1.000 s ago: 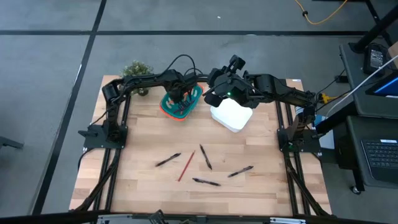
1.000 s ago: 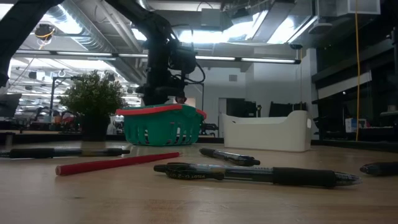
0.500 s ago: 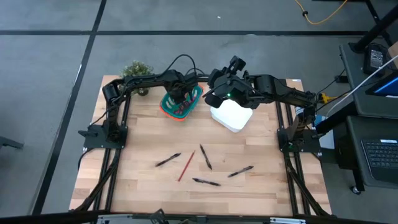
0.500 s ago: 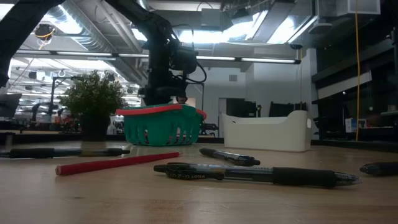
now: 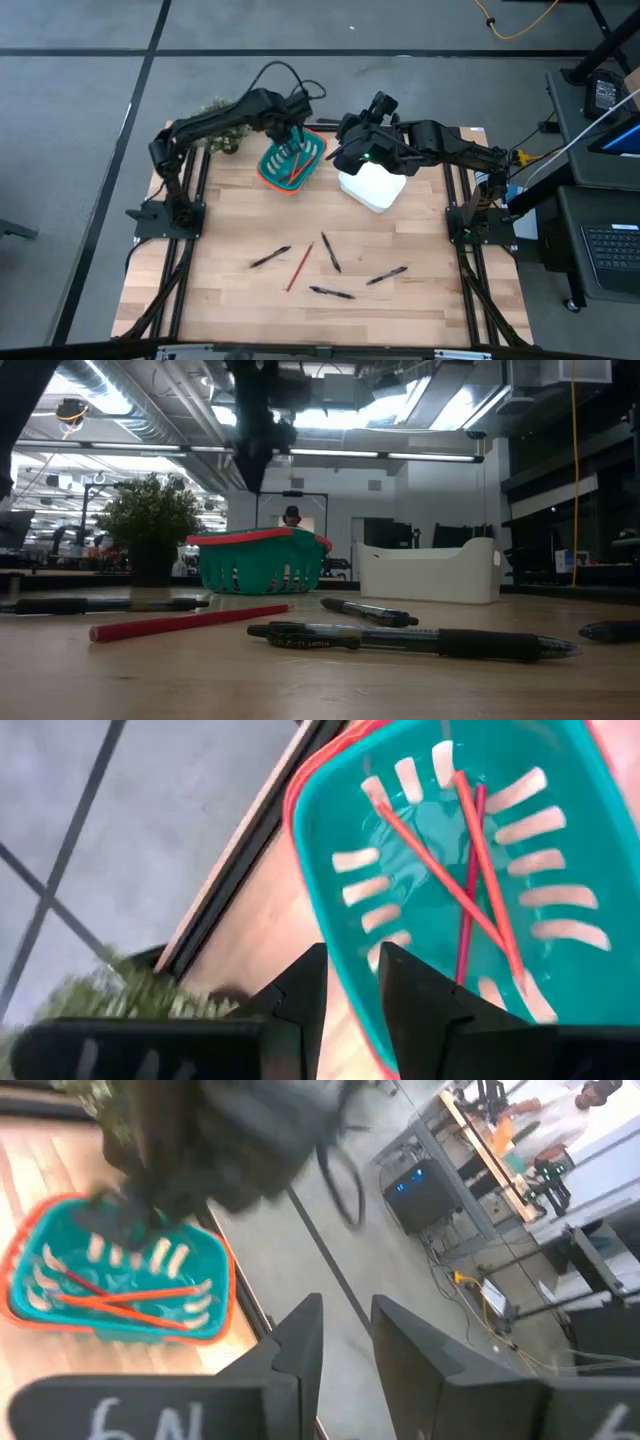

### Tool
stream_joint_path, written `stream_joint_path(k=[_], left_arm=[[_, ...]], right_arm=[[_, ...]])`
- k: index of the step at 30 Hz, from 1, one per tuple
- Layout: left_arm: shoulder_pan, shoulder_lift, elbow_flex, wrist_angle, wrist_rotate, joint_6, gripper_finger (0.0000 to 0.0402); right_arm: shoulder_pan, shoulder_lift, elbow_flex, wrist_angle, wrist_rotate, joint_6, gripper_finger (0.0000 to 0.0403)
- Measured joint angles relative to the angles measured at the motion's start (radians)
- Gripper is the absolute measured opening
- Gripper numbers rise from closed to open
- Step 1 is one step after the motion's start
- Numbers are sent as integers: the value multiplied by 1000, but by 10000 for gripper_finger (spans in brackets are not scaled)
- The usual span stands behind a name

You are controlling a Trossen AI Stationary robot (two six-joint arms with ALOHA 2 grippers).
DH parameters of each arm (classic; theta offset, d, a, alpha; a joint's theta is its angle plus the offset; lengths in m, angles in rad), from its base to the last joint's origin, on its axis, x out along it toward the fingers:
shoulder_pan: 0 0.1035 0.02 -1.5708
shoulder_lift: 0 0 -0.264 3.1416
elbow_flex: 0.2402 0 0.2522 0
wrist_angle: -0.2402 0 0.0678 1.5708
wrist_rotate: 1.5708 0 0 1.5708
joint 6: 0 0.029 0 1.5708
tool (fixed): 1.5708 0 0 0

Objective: Sort pens & pencils
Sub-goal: Put the red pencil into the blue bin

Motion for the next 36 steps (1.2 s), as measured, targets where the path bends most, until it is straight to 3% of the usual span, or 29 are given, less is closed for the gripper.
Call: stream_joint_path(k=[4,8,15,21,28,36], left_arm=[[-108,-49,-42,-134,-2,-51,87],[-250,-99,-167,-161,-10,-125,87],[-564,-162,-409,-109,17,-322,87],[-803,-166,-456,64,96,-540,87],[-882,-148,-455,404,154,-811,87],[-866,-27,-457,505,293,-1043,87]], right_arm=[[0,0,0,-61,23,30,90],[4,0,0,-87,64,33,90],[13,0,0,-94,131,32,90],[14,0,8,-73,265,23,90],[13,-3,8,-5,289,-58,90],[17,-5,8,0,404,-161,90]])
